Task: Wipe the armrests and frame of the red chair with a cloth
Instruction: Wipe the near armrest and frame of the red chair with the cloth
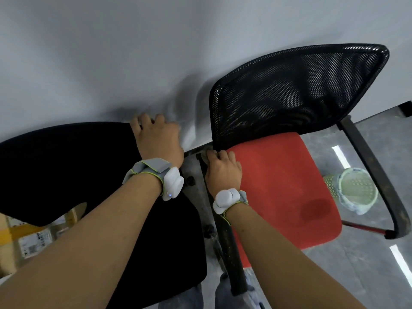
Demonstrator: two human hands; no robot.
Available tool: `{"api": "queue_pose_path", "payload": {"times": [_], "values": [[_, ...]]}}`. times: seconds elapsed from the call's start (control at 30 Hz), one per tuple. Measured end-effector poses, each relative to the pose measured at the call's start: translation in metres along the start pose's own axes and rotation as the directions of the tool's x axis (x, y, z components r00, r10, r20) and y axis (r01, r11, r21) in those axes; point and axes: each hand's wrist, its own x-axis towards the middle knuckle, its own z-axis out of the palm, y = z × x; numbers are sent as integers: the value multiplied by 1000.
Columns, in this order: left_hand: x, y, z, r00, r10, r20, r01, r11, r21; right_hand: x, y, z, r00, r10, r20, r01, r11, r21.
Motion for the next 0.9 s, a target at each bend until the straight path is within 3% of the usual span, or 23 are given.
{"api": "queue_pose_path", "payload": {"times": [0.07, 0.2, 0.33, 0.57, 0.63, 0.77, 0.9], "values": [[-2, 1, 0, 1000, 12, -2, -12, 1000, 10, 0, -6, 4, 999, -17, 40, 18, 1000, -5], [-5, 3, -1, 999, 24, -33, -24, 1000, -16, 3, -11, 0, 959, -261, 113, 247, 961, 125], [-8, 4, -2, 998, 31, -54, -35, 997, -69, 8, 9, -14, 997, -72, 20, 64, 965, 254], [-10, 8, 1, 994, 49, -101, -54, 998, -42, 5, 9, 0, 996, -35, 83, 17, 977, 210], [-11, 9, 3, 993, 57, -102, -61, 997, -37, 2, 5, 5, 992, -60, 107, 32, 968, 249], [-11, 10, 5, 992, 64, -108, -68, 997, -33, -2, 4, -2, 959, -243, 146, 197, 942, 270], [-11, 9, 6, 989, 80, -127, -88, 995, -53, 8, 15, -18, 994, 56, 98, -83, 950, 301]]}}
